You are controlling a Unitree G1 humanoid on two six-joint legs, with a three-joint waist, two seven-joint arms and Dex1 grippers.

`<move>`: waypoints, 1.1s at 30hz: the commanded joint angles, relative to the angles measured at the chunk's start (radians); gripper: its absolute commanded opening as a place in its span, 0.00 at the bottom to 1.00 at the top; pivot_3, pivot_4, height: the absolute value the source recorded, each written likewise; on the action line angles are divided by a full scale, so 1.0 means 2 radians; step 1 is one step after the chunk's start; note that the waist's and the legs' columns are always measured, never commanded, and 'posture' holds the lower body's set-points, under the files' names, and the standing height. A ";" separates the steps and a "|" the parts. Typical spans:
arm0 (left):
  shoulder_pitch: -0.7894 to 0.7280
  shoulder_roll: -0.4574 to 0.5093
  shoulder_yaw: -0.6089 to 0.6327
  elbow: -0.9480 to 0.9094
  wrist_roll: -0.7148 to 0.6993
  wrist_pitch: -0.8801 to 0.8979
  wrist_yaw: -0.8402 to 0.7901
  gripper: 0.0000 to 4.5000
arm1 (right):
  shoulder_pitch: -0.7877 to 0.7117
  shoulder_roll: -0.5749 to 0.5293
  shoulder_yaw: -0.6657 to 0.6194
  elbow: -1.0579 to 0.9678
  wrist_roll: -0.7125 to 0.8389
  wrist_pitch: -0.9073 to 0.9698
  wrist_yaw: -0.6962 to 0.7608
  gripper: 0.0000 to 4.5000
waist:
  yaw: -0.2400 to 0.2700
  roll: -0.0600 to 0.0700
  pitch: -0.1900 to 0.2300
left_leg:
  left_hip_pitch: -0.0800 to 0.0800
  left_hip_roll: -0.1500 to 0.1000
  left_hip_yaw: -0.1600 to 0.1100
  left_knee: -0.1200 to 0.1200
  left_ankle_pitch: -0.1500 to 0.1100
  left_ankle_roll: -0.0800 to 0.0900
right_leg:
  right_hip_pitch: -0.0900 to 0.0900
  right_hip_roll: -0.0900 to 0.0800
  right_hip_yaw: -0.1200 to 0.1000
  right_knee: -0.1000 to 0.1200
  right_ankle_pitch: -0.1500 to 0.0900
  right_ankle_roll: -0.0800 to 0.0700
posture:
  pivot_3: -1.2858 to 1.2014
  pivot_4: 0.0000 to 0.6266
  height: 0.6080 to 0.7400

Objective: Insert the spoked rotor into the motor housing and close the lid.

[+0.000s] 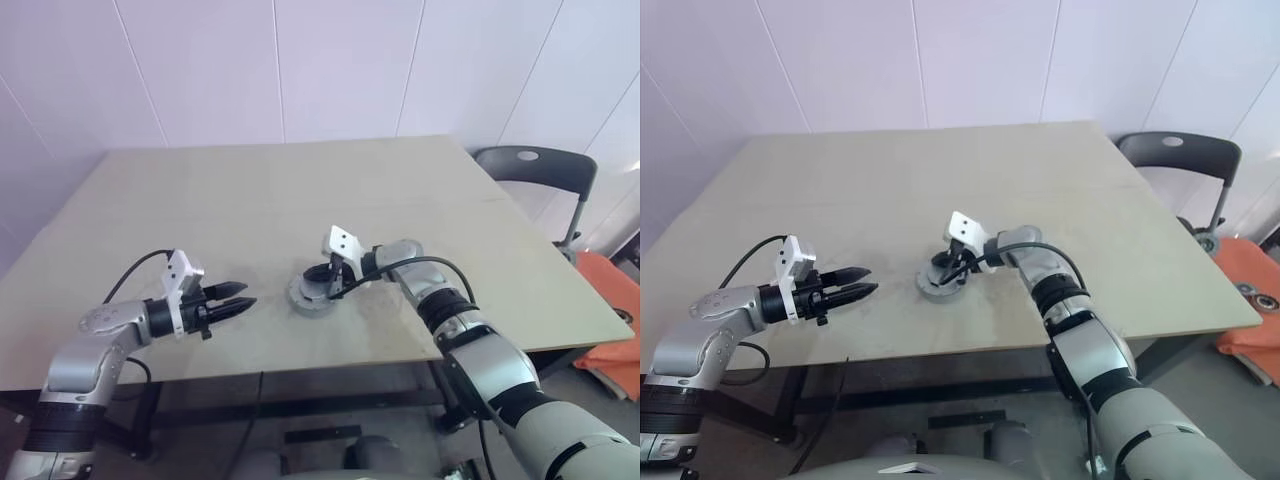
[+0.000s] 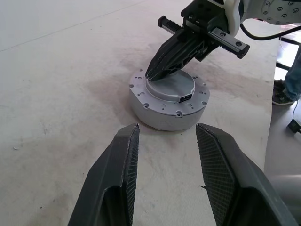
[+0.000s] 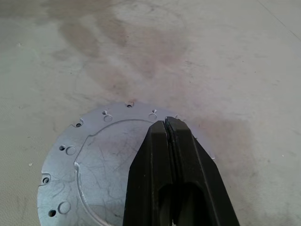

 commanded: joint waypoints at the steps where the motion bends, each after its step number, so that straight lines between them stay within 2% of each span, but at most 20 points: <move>1: -0.007 0.002 0.015 -0.010 -0.007 -0.009 -0.001 0.46 | 0.003 0.002 -0.002 0.024 -0.004 0.021 0.018 0.01 | 0.000 0.000 0.000 | 0.000 0.000 0.000 0.000 0.000 0.000 | 0.000 0.000 0.000 0.000 0.000 0.000 | 0.52 0.00 1.00; 10: -0.012 0.000 0.013 -0.008 -0.007 -0.008 0.000 0.46 | -0.004 0.009 -0.035 0.006 0.022 0.032 0.034 0.01 | 0.000 0.000 0.000 | -0.003 0.000 0.000 -0.002 0.000 0.000 | -0.003 -0.001 0.000 0.000 0.001 0.001 | 0.52 0.00 1.00; 17: -0.012 -0.002 0.011 -0.011 -0.008 -0.005 0.002 0.46 | -0.033 0.035 -0.128 -0.031 0.119 0.077 0.028 0.01 | -0.001 0.002 0.002 | -0.004 0.000 0.000 -0.002 0.000 0.000 | -0.004 -0.001 0.000 0.000 0.001 0.002 | 0.52 0.00 1.00; 22: -0.012 -0.005 0.008 -0.015 -0.007 -0.001 0.005 0.46 | -0.018 0.019 -0.112 -0.077 0.112 0.090 0.053 0.01 | 0.000 0.002 0.002 | -0.008 0.000 0.000 -0.002 0.000 0.000 | -0.009 -0.001 0.000 0.000 0.001 0.002 | 0.52 0.00 1.00; 25: -0.010 -0.006 0.008 -0.017 -0.008 0.000 0.006 0.46 | 0.016 -0.009 -0.073 -0.111 0.063 0.043 0.046 0.01 | 0.002 0.002 0.002 | -0.011 0.000 0.000 -0.002 0.000 0.000 | -0.011 -0.001 0.000 0.000 0.001 0.002 | 0.52 0.00 1.00; 28: -0.005 -0.005 0.010 -0.019 -0.009 0.000 0.004 0.46 | 0.060 -0.031 -0.059 -0.169 0.034 -0.010 0.006 0.01 | 0.002 0.002 0.002 | -0.011 0.000 0.000 -0.002 0.000 0.000 | -0.011 -0.002 0.000 -0.001 0.001 0.002 | 0.52 0.00 1.00; 33: 0.004 -0.002 0.011 -0.021 -0.013 0.002 0.001 0.46 | 0.128 -0.044 -0.054 -0.300 0.020 -0.027 -0.047 0.01 | -0.001 0.002 0.002 | -0.011 0.000 0.000 -0.002 0.000 0.000 | -0.012 -0.001 0.000 0.000 0.001 0.002 | 0.52 0.00 1.00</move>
